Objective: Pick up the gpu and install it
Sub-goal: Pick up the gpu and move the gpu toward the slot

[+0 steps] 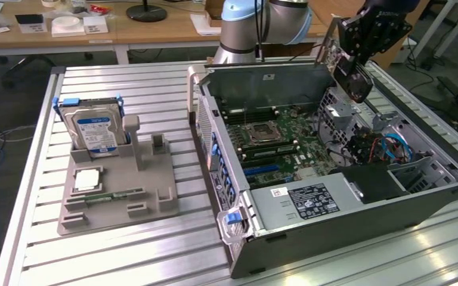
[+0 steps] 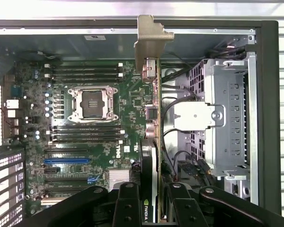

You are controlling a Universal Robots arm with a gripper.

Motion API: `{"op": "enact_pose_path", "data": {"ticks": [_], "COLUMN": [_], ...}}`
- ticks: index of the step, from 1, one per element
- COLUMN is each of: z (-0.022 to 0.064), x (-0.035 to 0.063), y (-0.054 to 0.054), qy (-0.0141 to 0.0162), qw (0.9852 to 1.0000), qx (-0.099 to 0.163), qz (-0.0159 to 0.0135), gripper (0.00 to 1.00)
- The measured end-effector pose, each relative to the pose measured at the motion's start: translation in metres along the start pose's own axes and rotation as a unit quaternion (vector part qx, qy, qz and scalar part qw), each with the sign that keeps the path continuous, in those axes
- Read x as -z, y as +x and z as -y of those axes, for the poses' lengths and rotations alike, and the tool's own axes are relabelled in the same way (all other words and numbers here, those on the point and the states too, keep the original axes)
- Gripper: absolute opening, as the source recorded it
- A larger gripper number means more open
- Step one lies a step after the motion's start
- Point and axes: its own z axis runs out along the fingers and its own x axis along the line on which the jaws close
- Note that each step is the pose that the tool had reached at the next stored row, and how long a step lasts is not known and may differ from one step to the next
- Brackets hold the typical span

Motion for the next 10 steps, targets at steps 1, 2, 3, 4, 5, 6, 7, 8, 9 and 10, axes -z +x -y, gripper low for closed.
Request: {"op": "enact_pose_path", "data": {"ticks": [1, 2, 3, 4, 5, 6, 7, 8, 9, 10], "z": [-0.0001, -0.0001, -0.0002, -0.0003, -0.0004, -0.0004, -0.0005, -0.0006, -0.0006, -0.0006], "x": [0.0, 0.0, -0.0001, -0.0001, -0.0001, -0.0002, -0.0002, -0.0002, -0.0003, -0.0003], "y": [-0.001, -0.002, -0.004, -0.005, -0.007, -0.008, -0.009, -0.011, -0.011, -0.011], "qy": [0.0, 0.0, 0.0, 0.0, 0.0, 0.0, 0.0, 0.0, 0.0, 0.0], "qw": [1.0, 1.0, 1.0, 1.0, 1.0, 1.0, 1.0, 1.0, 1.0, 1.0], "qx": [0.0, 0.0, 0.0, 0.0, 0.0, 0.0, 0.0, 0.0, 0.0, 0.0], "qz": [0.0, 0.0, 0.0, 0.0, 0.0, 0.0, 0.0, 0.0, 0.0, 0.0], "gripper": [0.26, 0.26, 0.26, 0.26, 0.26, 0.26, 0.26, 0.26, 0.26, 0.26]}}
